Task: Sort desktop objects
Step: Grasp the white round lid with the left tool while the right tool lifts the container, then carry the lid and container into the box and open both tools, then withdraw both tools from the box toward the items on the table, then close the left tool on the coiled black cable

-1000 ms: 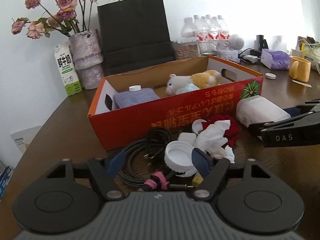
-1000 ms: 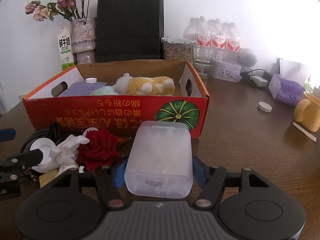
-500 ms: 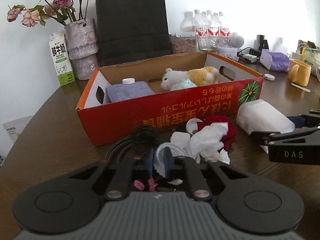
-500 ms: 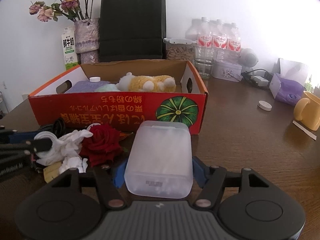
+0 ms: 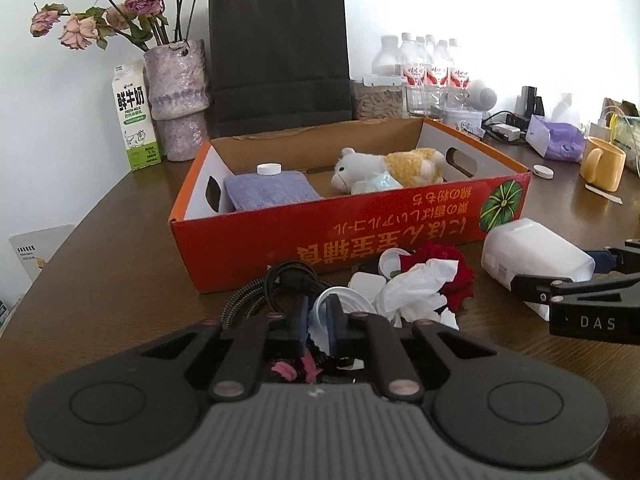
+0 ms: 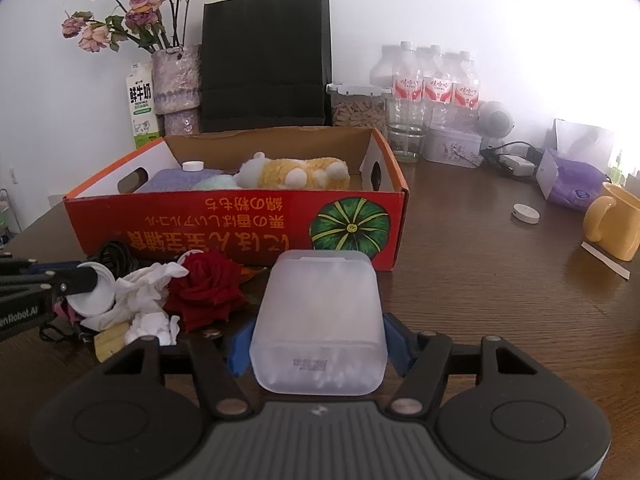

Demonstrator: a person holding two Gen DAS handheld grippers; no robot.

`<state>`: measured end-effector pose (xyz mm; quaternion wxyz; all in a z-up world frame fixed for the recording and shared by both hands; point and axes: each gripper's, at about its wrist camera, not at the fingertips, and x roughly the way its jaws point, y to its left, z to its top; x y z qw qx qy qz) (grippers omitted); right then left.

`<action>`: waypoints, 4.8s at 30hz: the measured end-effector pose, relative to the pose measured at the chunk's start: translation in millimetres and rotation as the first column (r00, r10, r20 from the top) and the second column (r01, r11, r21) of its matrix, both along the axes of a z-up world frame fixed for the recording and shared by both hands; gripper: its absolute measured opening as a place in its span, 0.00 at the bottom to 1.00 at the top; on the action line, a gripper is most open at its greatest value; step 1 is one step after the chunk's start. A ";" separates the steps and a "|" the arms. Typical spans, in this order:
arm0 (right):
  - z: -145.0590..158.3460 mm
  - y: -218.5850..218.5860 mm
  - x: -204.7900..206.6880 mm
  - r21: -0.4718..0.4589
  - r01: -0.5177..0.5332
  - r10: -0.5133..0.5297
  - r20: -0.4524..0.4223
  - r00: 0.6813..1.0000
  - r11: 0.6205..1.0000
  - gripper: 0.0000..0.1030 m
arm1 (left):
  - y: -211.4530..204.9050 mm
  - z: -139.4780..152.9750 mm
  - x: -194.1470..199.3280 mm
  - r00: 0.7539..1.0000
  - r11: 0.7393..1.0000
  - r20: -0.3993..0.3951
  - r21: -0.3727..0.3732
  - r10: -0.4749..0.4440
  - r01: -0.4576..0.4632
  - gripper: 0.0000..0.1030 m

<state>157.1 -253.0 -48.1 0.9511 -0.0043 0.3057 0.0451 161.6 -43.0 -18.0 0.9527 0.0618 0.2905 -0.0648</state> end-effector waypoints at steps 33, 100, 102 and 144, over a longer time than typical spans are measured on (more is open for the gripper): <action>97.5 19.8 63.6 0.036 -0.072 0.061 0.249 0.967 0.997 0.61 | 1.5 90.9 79.2 0.986 0.996 0.160 -0.083 0.050 -0.037 0.10; 100.8 17.4 52.5 0.043 -0.108 0.101 0.138 0.985 0.993 1.00 | 32.6 85.5 41.8 0.961 0.983 0.209 -0.039 0.183 -0.179 1.00; 94.3 15.3 38.9 0.067 -0.117 0.107 0.130 0.986 0.991 1.00 | 38.3 78.9 28.8 0.961 0.983 0.208 -0.046 0.181 -0.176 1.00; -9.4 6.5 26.9 0.054 -0.019 0.019 0.002 1.000 0.998 1.00 | 14.4 -15.0 46.5 0.996 0.997 -0.066 -0.048 0.063 -0.066 0.45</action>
